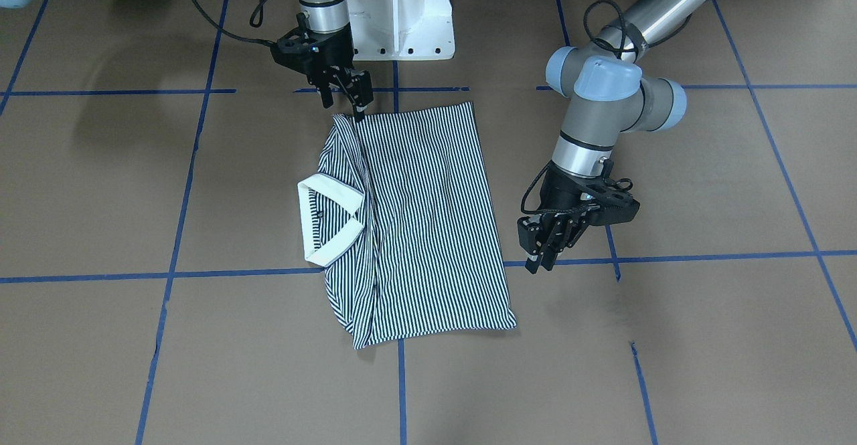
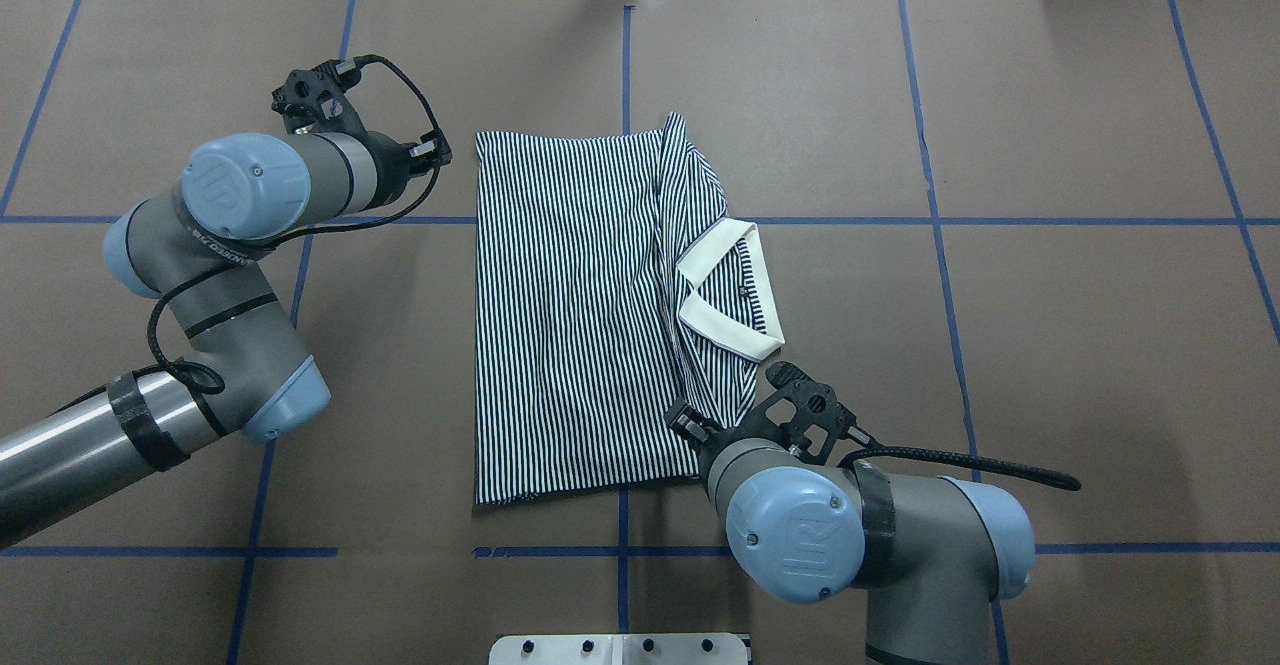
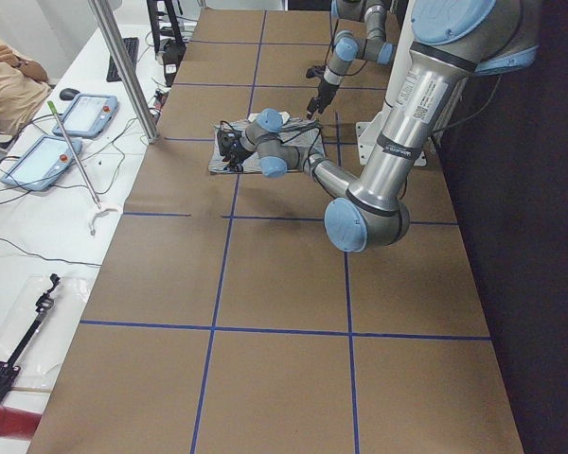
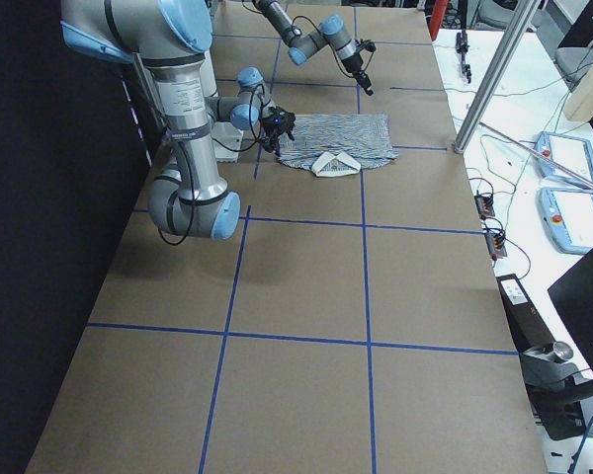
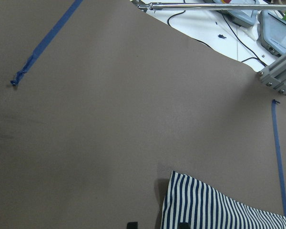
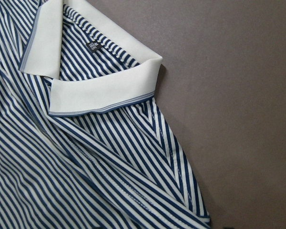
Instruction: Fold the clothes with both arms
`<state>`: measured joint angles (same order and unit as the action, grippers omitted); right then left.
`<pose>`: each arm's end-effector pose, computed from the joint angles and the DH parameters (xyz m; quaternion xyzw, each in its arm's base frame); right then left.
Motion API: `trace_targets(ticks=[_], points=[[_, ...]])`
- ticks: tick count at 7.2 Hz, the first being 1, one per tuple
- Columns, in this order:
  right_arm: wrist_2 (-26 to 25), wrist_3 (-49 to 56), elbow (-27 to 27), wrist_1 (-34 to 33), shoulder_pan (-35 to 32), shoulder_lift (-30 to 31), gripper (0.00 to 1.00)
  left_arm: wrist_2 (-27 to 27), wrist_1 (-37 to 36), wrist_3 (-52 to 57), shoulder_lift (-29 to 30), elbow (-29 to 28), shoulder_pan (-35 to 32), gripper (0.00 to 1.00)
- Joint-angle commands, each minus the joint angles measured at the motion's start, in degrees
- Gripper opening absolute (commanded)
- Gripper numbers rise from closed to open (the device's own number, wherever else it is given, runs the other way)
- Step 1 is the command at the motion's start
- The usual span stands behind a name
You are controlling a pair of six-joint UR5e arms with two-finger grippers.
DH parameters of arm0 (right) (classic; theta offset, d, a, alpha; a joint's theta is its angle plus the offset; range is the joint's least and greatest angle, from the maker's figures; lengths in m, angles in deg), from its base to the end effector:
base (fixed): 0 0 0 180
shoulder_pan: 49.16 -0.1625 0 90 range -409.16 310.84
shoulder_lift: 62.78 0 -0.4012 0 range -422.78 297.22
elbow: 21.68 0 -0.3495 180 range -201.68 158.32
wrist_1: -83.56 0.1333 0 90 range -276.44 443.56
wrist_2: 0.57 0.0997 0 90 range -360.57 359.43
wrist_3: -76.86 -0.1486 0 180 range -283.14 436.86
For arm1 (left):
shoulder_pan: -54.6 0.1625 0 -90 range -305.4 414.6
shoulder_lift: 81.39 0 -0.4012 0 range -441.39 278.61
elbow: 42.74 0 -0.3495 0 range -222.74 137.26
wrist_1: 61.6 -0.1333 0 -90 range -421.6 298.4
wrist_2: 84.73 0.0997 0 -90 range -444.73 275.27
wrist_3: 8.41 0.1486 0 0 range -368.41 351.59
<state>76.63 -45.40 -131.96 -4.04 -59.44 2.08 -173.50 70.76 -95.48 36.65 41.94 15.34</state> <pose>-0.5509 -0.2689 0.3002 0.0233 -0.4148 0.3717 0.8302 0.4461 -0.5409 0.3538 0.2020 0.4986 -0.2683 0.7992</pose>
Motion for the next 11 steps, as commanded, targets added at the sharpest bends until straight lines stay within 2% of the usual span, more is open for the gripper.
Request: trace_targets(ticks=[1,2,4,5,7,8,9,11], points=[[-0.04,0.70,2.34,-0.03,-0.09,-0.35,0.83,0.18,0.00,-0.03,0.00,-0.57,0.42,0.41],[-0.04,0.96,3.13,-0.03,-0.18,-0.35,0.81,0.18,0.09,0.06,0.00,-0.57,0.42,0.41],[0.23,0.97,4.01,-0.39,-0.18,-0.26,0.68,0.18,0.00,0.06,0.00,-0.57,0.42,0.41],[0.40,0.88,4.19,-0.39,-0.18,-0.26,0.65,0.18,0.00,0.06,0.00,-0.57,0.42,0.41],[0.40,0.88,4.19,-0.74,-0.09,-0.18,0.35,0.18,0.00,0.06,0.00,-1.01,0.50,0.41],[0.40,0.79,4.11,-0.82,-0.09,-0.35,0.03,0.18,0.00,0.06,-0.09,-1.01,0.51,0.41],[0.40,0.88,4.10,-0.83,0.00,-0.35,0.00,0.18,0.00,0.06,0.00,-1.27,0.51,0.41],[0.40,0.88,3.32,-0.83,0.18,-0.44,0.00,0.18,0.00,0.06,0.00,-1.36,0.51,0.41]])
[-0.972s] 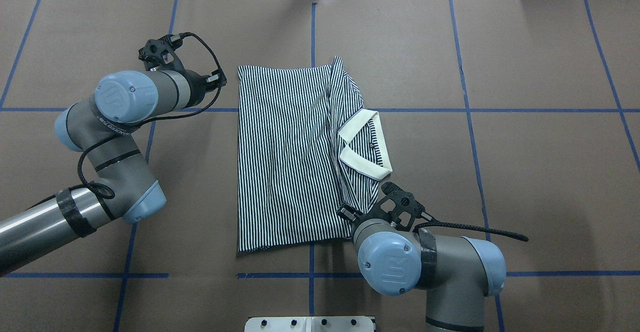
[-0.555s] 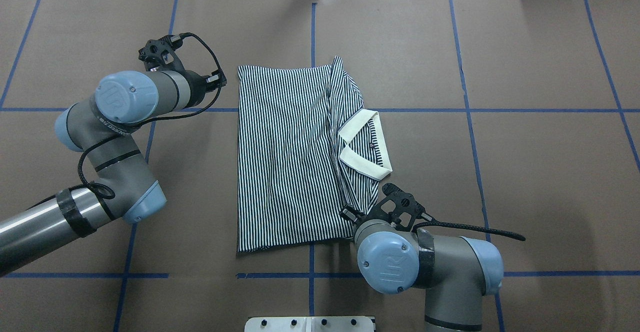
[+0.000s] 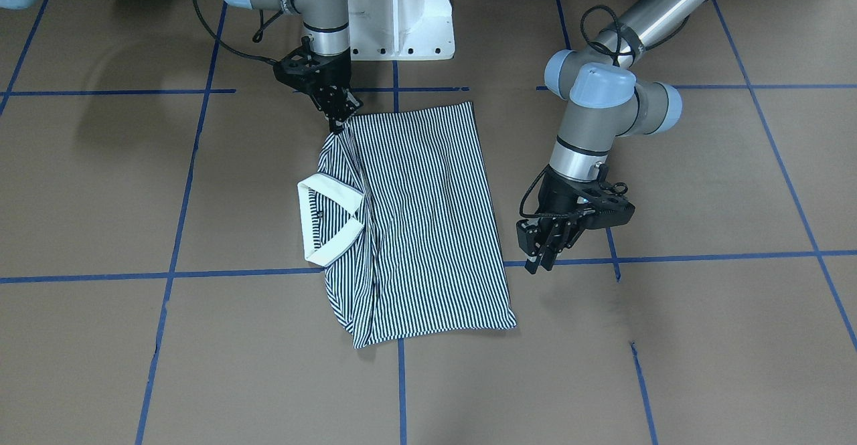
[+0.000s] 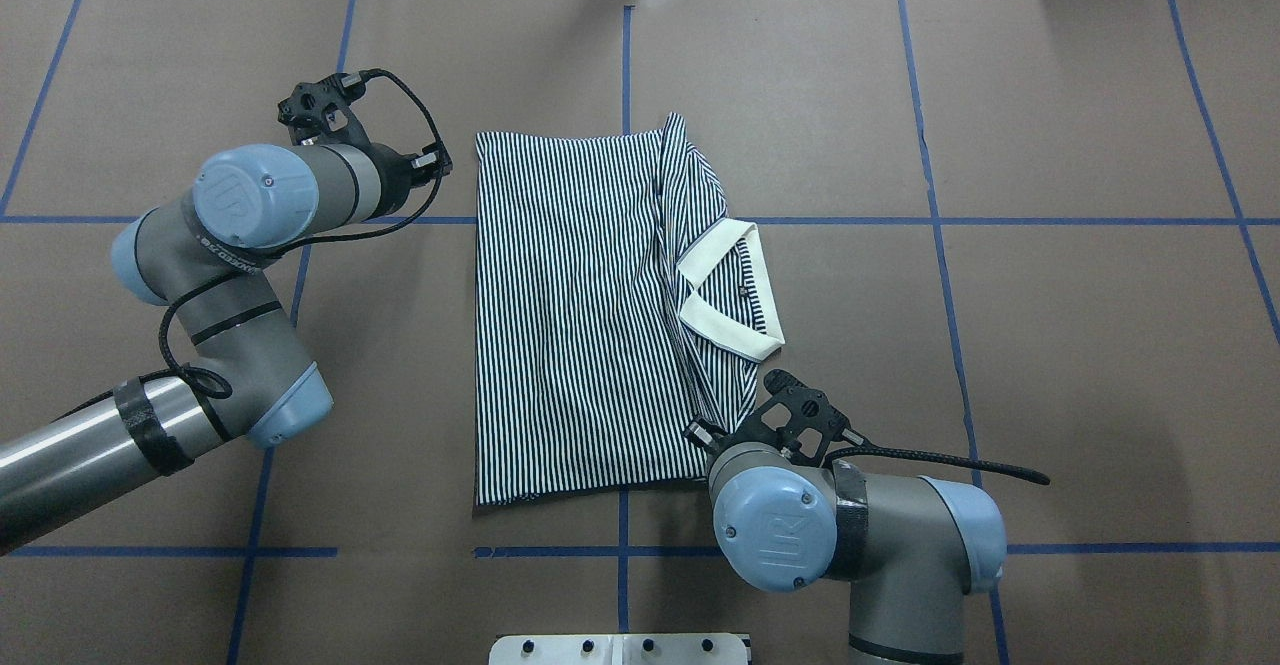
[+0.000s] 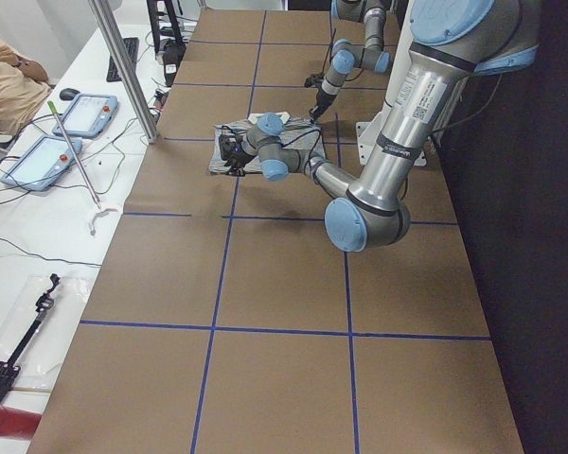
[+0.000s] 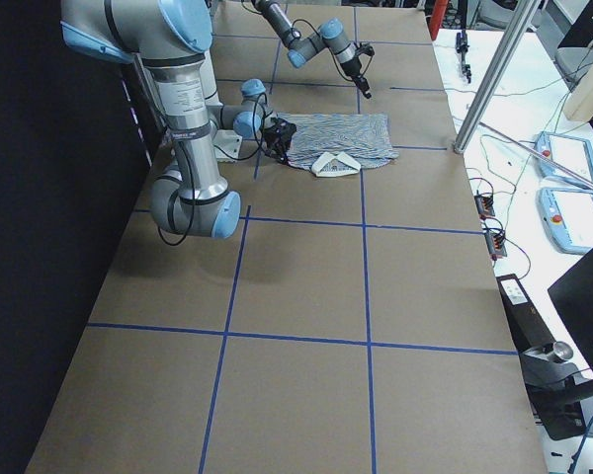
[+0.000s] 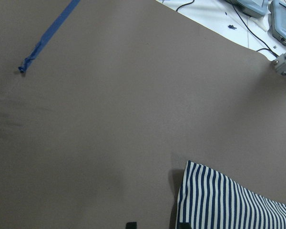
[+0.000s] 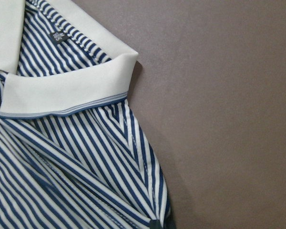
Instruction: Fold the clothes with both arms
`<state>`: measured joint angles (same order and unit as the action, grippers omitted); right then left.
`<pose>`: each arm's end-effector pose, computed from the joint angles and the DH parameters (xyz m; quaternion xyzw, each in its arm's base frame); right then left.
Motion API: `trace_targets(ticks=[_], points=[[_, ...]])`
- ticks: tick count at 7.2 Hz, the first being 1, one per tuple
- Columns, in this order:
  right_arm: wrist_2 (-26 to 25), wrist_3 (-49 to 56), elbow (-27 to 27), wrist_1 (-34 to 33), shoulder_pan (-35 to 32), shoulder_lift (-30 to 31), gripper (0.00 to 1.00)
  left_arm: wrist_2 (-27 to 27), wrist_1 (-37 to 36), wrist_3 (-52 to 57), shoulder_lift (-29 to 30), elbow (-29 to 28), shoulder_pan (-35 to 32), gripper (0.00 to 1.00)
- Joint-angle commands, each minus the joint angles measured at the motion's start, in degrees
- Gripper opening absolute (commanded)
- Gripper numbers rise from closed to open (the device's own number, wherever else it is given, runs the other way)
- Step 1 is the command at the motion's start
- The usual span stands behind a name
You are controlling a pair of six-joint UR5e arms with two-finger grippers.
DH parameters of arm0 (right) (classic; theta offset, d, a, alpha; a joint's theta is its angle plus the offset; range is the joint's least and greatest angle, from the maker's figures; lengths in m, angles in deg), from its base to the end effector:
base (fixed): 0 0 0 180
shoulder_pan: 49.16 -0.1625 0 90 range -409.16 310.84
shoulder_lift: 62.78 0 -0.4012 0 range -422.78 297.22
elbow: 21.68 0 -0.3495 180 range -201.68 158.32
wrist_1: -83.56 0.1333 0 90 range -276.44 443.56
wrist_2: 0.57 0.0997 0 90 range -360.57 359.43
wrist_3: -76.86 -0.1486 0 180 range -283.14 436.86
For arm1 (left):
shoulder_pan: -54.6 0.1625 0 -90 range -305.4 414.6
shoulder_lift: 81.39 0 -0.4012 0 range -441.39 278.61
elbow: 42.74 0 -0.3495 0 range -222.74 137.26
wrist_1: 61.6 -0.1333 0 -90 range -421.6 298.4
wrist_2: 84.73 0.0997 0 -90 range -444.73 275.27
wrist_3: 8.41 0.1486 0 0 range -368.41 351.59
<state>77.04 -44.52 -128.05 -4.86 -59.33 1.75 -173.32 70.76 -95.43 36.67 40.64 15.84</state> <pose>-0.5664 -0.2694 0.3285 0.0309 -0.3799 0.3649 0.8494 0.4534 -0.5396 0.3649 0.1980 0.4900 -0.2670 0.8059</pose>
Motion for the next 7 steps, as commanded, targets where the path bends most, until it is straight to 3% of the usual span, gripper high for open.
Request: trace_targets(ticks=[1,3,6,7], points=[[0.09,0.01,-2.51,-0.09,-0.37,-0.02,0.00,0.00,-0.35,0.00,0.15,0.11,0.00,0.41],[0.26,0.01,-6.81,-3.67,-0.55,0.68,0.00,-1.48,-8.21,-7.24,-0.54,8.41,2.53,0.41],[-0.18,-0.61,-7.19,-4.14,1.56,1.04,0.00,-1.15,-20.87,-20.53,-10.72,29.67,18.04,0.43],[-0.26,-0.61,-7.45,-4.22,1.56,1.04,0.00,-0.27,-24.83,-24.57,-10.92,30.78,22.46,0.45]])
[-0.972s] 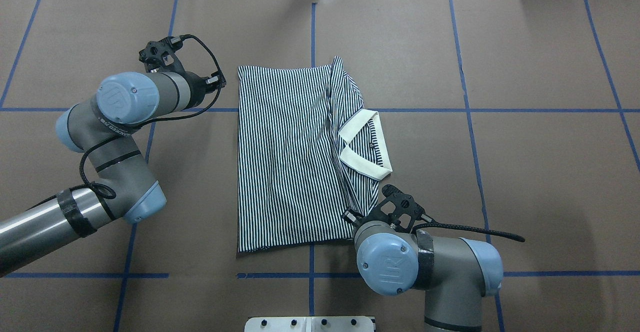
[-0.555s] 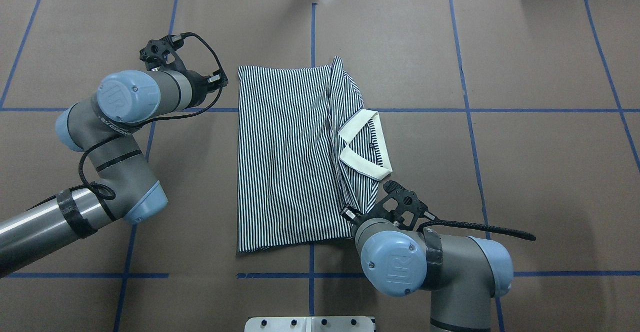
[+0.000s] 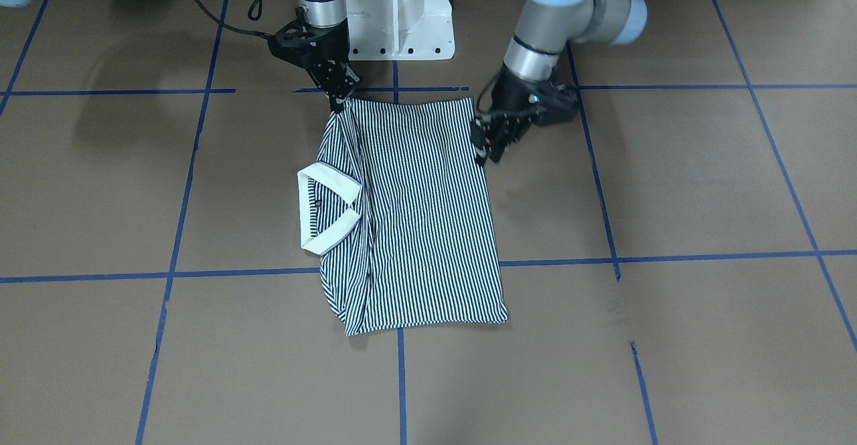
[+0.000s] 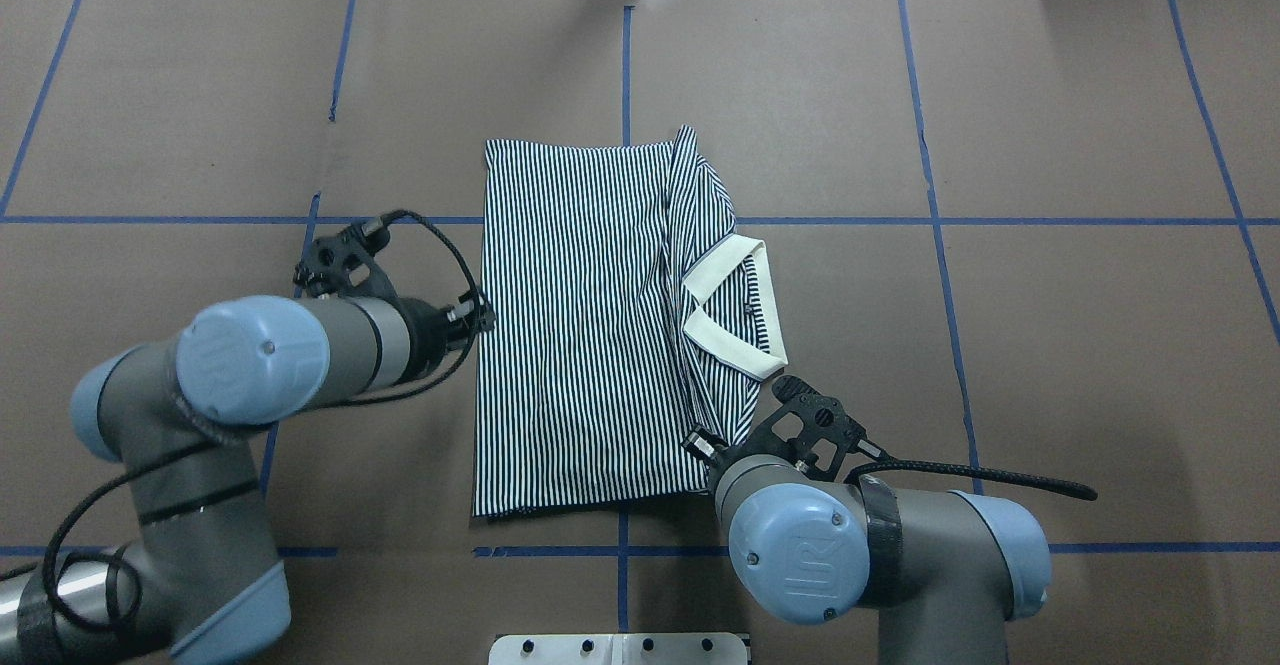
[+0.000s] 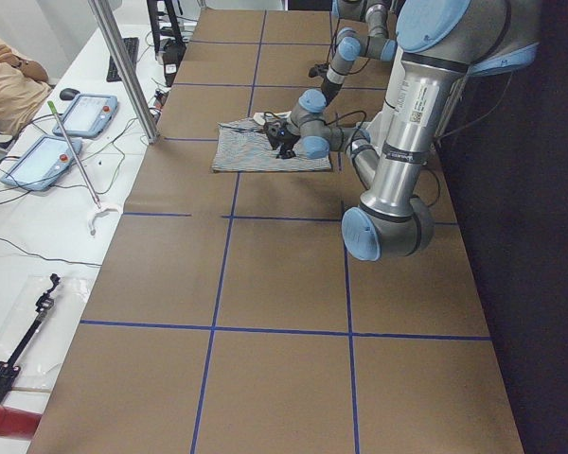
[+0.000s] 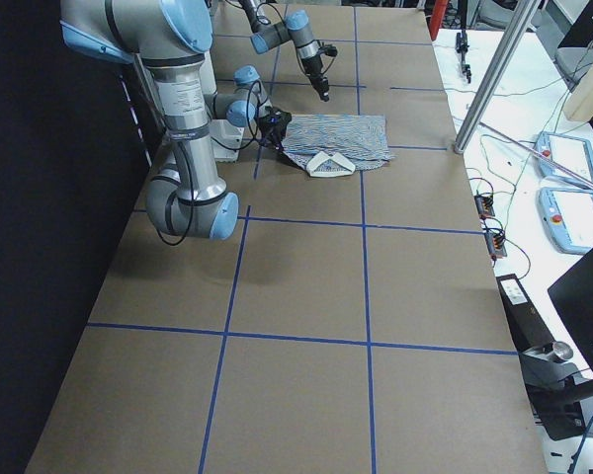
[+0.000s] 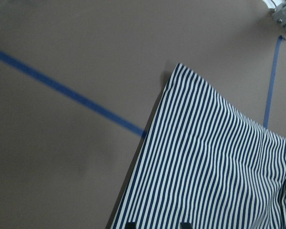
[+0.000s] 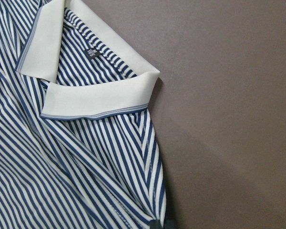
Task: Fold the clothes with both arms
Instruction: 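Lower the left gripper to the shirt's near edge beside the right gripper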
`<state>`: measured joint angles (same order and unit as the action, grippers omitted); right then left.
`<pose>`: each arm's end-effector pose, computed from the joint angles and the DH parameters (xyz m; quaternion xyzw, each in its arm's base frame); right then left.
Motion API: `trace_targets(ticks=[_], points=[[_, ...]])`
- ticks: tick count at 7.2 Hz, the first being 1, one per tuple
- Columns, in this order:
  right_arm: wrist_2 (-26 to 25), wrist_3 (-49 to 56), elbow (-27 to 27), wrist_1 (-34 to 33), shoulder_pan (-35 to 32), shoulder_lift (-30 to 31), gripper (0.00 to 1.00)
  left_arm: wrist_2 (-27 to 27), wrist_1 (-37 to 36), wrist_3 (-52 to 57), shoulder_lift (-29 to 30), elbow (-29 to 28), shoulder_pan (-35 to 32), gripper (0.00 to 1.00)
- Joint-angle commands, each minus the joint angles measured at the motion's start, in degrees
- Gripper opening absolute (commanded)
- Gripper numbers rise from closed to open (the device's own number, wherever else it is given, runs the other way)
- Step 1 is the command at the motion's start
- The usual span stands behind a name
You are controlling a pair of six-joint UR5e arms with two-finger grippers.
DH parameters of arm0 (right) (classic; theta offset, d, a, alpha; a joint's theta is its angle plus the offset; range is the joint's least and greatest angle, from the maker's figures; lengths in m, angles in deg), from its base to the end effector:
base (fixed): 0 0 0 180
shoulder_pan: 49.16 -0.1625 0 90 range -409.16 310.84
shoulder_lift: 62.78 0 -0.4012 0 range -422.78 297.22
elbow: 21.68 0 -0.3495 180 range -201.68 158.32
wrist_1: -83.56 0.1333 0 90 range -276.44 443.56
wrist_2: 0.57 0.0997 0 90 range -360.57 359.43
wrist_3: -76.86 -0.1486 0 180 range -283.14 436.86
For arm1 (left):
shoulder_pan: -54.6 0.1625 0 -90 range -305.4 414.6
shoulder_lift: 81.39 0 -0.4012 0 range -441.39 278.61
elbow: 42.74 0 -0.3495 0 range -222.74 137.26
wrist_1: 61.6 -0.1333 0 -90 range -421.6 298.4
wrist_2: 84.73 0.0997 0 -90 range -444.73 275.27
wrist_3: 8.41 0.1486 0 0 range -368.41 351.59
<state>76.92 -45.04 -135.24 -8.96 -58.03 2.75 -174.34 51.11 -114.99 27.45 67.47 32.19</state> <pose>-0.5409 -0.2519 0.2984 0.0217 -0.3968 0.3588 0.8446 0.4841 -0.3449 0.3045 0.0290 0.5124 -0.2881 0.8085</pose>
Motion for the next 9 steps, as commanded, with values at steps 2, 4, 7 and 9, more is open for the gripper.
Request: trace_targets(ticks=[2,4,7,9], points=[[-0.15,-0.18,-0.26,-0.12,0.26,0.13,0.00,3.48,-6.27,-7.68,-1.96,3.17,11.41,0.46],[-0.15,-0.09,-0.70,-0.12,0.17,0.13,0.00,3.48,-10.66,-8.65,-1.96,3.08,13.44,0.46],[-0.15,-0.09,-0.70,-0.12,0.17,0.13,0.00,3.48,-10.76,-8.74,-1.96,2.55,14.23,0.47],[-0.15,-0.09,-0.70,-0.12,0.08,0.21,0.00,3.40,-10.76,-8.74,-1.61,2.46,14.32,0.46]])
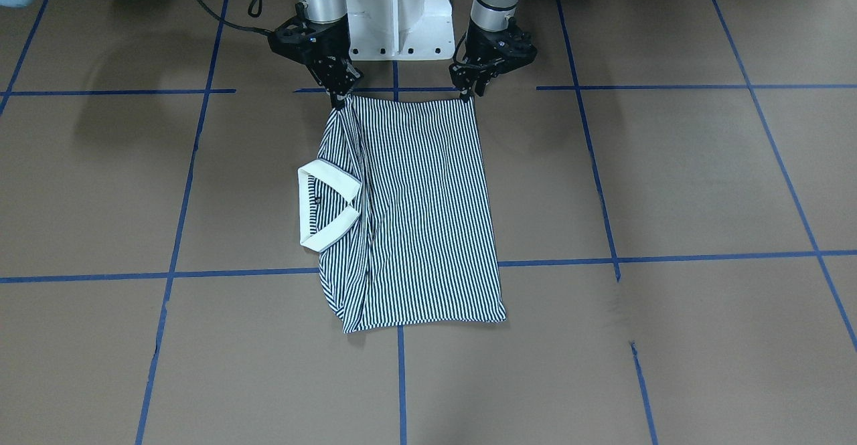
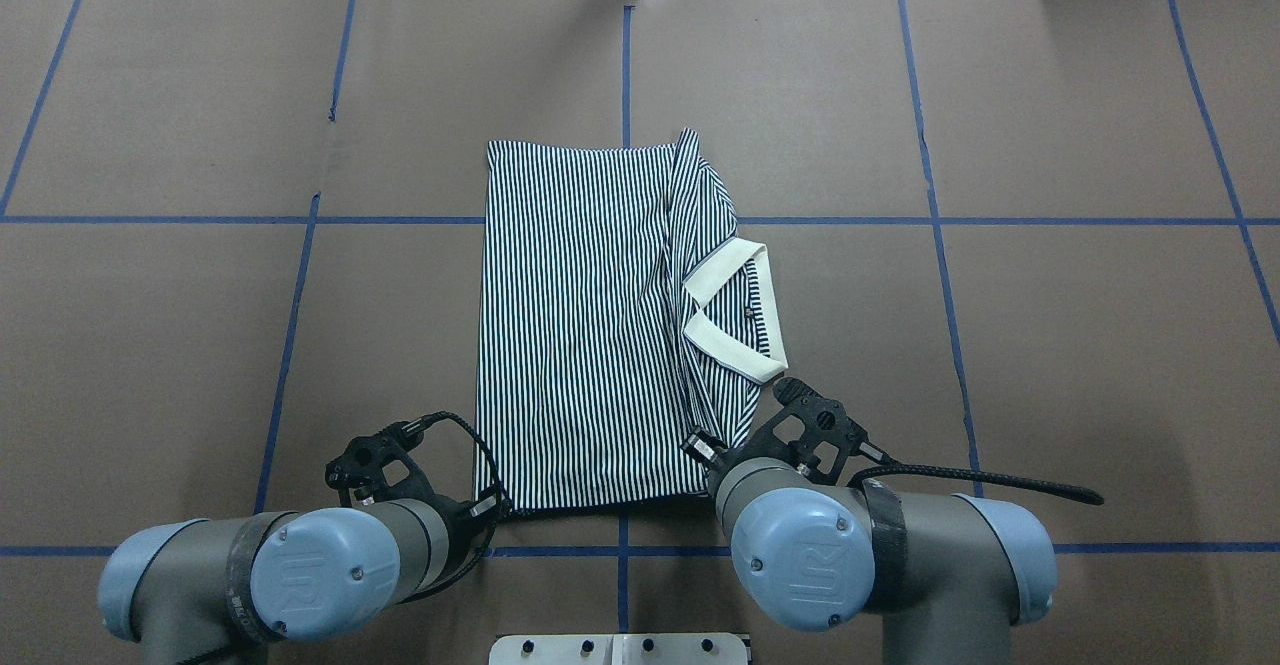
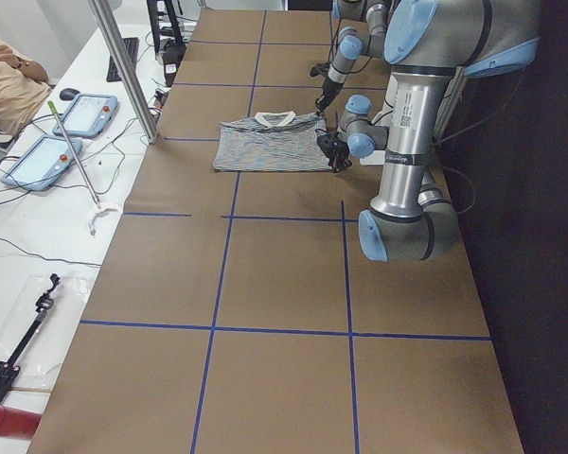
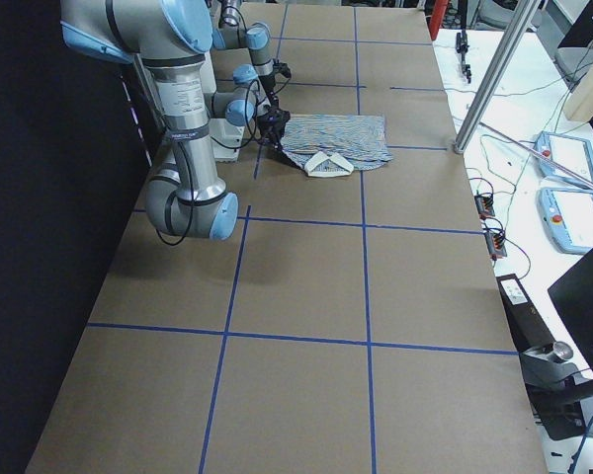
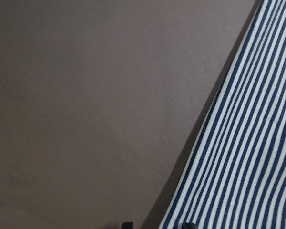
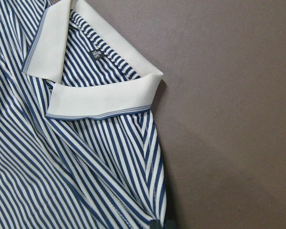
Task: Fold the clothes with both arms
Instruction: 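Lower the left gripper to the shirt's near edge beside the right gripper, then grasp the near edge of the shirt with both grippers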
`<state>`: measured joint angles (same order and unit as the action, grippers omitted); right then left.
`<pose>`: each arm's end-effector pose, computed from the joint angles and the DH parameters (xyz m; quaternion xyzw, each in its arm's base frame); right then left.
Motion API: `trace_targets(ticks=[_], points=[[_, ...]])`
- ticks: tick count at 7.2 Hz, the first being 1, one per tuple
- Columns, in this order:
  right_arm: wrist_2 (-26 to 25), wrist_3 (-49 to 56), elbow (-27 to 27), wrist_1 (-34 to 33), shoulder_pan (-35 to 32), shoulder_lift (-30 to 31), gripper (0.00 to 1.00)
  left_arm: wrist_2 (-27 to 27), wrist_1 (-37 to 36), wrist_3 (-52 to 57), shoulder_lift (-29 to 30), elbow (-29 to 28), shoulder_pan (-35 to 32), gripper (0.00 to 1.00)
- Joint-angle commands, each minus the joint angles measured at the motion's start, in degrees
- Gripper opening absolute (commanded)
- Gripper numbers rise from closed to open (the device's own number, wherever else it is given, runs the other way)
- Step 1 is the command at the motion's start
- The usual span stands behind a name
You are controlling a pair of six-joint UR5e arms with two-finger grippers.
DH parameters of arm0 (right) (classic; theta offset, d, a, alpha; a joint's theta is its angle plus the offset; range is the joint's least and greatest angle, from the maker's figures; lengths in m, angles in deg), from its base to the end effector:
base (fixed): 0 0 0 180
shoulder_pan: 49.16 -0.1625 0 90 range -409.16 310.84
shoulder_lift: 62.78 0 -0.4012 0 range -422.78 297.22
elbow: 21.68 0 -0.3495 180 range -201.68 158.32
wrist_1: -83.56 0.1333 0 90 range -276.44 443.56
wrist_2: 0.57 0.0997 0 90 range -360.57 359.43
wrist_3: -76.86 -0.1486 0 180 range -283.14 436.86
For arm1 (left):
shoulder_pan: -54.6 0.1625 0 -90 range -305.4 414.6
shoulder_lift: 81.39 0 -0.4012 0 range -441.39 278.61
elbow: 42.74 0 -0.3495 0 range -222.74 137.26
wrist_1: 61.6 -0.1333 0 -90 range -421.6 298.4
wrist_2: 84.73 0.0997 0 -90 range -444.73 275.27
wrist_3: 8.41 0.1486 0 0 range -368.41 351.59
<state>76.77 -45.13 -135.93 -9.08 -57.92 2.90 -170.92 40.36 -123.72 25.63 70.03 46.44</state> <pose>-0.5381 -0.2507 0.2953 0.0214 -0.4003 0.3589 0.8429 0.5381 -0.2218 0.3360 -0.0355 0.4358 -0.2728 0.8570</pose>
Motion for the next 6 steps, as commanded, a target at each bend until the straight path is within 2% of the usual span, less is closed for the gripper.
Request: trace_targets(ticks=[1,4,5,6], points=[[0.00,0.00,0.00,0.00,-0.03,0.07,0.00,-0.03,-0.01,0.07,0.38,-0.27,0.08,0.46],[0.00,0.00,0.08,0.00,0.06,0.51,0.00,0.06,0.08,0.43,0.64,-0.97,0.08,0.45],[-0.09,0.00,0.00,0.00,0.06,0.51,0.00,-0.03,0.08,0.51,0.64,-0.98,-0.01,0.40],[0.00,0.00,0.08,0.00,0.06,0.51,0.00,-0.03,0.08,0.08,0.73,-0.98,-0.18,0.27]])
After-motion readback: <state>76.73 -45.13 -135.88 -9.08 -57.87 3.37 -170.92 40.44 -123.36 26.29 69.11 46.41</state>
